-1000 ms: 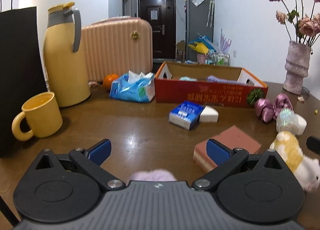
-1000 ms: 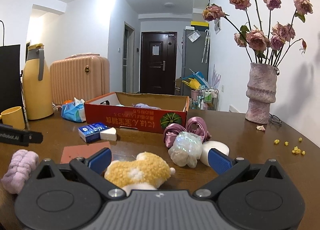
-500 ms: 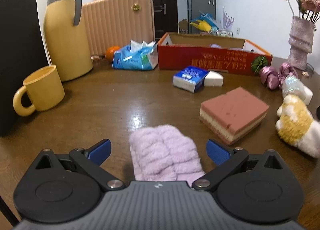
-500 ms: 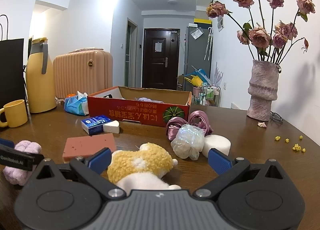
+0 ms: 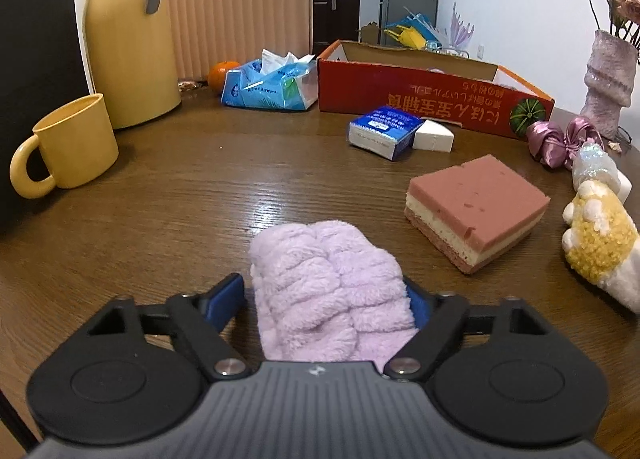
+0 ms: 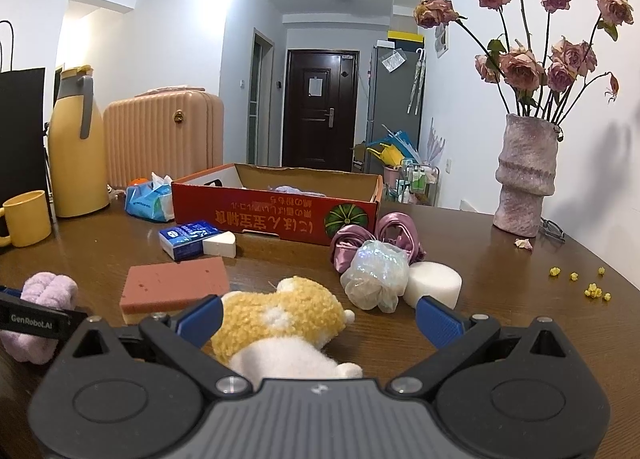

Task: Organize soft objects
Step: 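Grasp the pink fuzzy sock with the left gripper while the right gripper approaches the sheep plush, then close the right gripper on the yellow-and-white sheep plush while the left gripper holds the sock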

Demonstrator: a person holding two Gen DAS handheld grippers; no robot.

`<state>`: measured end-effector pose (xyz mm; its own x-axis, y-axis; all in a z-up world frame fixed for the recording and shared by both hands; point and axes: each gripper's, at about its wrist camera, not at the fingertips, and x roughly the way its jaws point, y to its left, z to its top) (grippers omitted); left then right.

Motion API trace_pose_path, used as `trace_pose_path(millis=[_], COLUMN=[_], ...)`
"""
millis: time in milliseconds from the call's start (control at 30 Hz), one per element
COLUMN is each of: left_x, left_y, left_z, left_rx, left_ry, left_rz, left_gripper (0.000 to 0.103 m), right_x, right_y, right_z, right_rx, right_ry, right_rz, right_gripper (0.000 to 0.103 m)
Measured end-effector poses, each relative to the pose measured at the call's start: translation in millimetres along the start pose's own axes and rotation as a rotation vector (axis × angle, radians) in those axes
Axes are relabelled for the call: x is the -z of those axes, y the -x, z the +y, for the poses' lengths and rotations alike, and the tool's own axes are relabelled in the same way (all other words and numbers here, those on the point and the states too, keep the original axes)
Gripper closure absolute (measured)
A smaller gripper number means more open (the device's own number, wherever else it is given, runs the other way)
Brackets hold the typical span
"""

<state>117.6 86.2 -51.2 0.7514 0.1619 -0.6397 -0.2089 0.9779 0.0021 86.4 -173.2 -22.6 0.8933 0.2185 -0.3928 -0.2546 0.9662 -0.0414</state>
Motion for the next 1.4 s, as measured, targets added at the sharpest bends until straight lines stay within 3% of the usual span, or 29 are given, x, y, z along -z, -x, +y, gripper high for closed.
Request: trace_pose_path(millis=[100, 200, 567, 933, 1400], left_x=[-0.4, -1.6, -2.9, -4.8, -12.0], left_y=[1.8, 2.6, 13.8, 25.4, 28.4], left_z=[0.4, 1.7, 2.4, 0.3, -4.3], left_rx=[0.023, 0.04, 0.082, 0.074, 0.014], left_ry=[0.001, 0.013, 0.018, 0.0, -0.053], left_rz=[-0.013, -0.019, -0.098, -0.189, -0.29], left_gripper=[0.046, 0.052, 0.053, 0.053, 0.053], right_x=[0.2, 0.4, 2.5, 1.0, -15.4], right_y=[-1.0, -1.9, -7.4, -16.9, -48.0], right_z=[0.8, 1.8, 7.5, 11.6, 19.0], right_rx=[0.002, 0.001, -0.018, -0.071, -0.106], right_ry=[0.003, 0.008, 0.039, 0.076, 0.226], right_rz=[0.005, 0.009, 0.047, 0.107, 0.284], right_gripper=[0.0, 0.0, 0.0, 0.0, 0.0])
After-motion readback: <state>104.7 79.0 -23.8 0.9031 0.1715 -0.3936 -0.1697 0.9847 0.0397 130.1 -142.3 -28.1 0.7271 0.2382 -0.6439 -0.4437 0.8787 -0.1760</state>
